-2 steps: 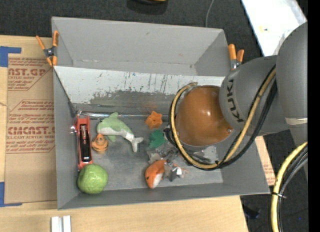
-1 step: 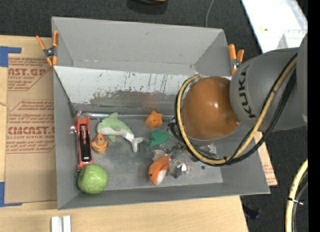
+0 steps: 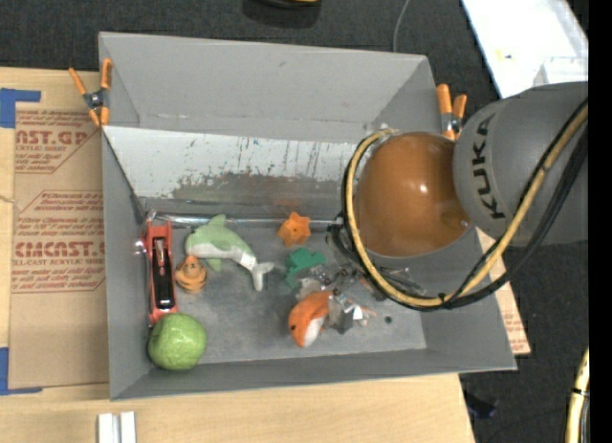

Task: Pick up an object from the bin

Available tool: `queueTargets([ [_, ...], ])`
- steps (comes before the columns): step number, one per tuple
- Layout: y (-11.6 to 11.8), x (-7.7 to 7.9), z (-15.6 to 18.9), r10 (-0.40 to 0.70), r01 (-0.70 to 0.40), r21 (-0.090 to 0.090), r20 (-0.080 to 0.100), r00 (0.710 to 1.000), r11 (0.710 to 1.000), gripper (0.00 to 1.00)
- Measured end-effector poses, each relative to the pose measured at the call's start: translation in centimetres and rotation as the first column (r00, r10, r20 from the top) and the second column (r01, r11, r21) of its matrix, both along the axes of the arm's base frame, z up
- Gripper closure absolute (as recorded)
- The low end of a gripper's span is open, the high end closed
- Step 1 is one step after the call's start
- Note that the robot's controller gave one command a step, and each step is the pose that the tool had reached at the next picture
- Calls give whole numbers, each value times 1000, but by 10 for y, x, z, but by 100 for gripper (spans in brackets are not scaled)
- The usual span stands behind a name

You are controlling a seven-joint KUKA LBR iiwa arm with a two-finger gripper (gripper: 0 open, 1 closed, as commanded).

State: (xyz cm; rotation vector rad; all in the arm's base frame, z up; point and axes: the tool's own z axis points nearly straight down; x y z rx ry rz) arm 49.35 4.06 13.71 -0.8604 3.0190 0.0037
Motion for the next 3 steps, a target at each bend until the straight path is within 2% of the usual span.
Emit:
queueTargets([
  [3,1,0,69,0,0,1,1,1000,1000,100],
])
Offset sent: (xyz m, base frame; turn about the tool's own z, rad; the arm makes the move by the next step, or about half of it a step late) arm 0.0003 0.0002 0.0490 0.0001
